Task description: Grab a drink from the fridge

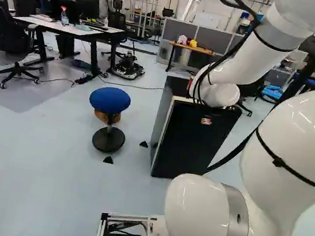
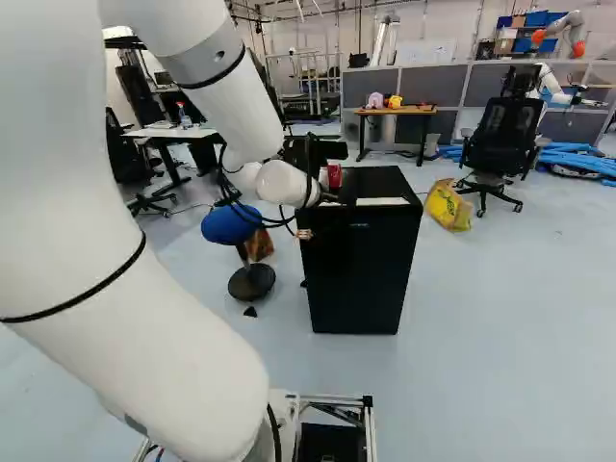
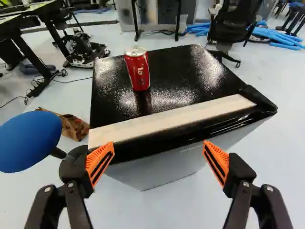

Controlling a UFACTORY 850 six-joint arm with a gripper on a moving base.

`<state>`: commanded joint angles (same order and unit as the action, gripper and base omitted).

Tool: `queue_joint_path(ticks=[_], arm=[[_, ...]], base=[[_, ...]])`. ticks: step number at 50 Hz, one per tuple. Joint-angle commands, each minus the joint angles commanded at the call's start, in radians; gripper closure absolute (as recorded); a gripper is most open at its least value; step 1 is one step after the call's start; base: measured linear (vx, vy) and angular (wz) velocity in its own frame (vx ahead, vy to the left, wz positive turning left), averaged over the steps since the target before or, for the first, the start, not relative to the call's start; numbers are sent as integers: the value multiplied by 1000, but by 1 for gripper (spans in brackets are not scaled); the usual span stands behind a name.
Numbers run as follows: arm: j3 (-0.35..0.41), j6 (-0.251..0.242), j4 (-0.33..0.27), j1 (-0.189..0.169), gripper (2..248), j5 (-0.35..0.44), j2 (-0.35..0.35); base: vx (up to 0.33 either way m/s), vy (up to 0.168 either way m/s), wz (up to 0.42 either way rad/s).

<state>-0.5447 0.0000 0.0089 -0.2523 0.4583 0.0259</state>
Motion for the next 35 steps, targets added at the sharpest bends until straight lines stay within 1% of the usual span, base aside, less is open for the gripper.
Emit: queue_joint_path(ticks=[20, 35], arm=[[-29, 0, -48, 17, 3, 105, -29], [-58, 0, -84, 25, 3, 184, -86]], base=[[0, 0, 0], [0, 0, 0]])
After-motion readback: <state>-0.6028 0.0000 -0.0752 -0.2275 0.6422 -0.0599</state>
